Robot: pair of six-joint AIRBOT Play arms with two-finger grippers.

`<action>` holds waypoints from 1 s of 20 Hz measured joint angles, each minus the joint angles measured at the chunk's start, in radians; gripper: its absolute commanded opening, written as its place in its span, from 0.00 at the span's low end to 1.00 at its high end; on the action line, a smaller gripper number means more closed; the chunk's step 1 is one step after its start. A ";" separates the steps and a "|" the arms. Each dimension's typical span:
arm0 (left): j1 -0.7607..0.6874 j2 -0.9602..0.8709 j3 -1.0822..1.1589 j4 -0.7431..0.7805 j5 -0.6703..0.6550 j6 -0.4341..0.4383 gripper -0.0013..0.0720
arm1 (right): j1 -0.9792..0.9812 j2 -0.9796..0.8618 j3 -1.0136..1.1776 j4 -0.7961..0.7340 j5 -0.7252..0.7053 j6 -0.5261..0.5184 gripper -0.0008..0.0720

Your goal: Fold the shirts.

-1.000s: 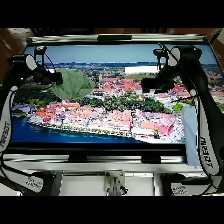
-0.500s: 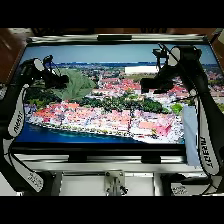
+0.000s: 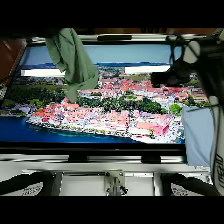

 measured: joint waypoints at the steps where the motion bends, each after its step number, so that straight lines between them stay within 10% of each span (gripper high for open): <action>1: -0.038 0.069 -0.024 0.027 0.000 -0.007 0.06 | 0.000 0.050 0.000 -0.022 -0.001 0.001 0.87; 11: -0.385 0.187 -0.615 0.090 0.100 -0.156 0.10 | 0.000 0.383 -0.013 -0.074 0.094 0.033 0.87; 13: -0.399 0.157 -0.726 0.093 0.116 -0.199 0.85 | 0.000 0.394 -0.055 -0.038 0.117 0.038 0.87; 14: -0.398 0.146 -0.763 0.093 0.108 -0.214 1.00 | 0.000 0.397 -0.086 -0.017 0.120 0.038 0.87; 20: -0.204 0.164 -0.710 0.233 -0.162 -0.207 1.00 | 0.000 0.404 -0.359 0.029 0.082 0.023 0.87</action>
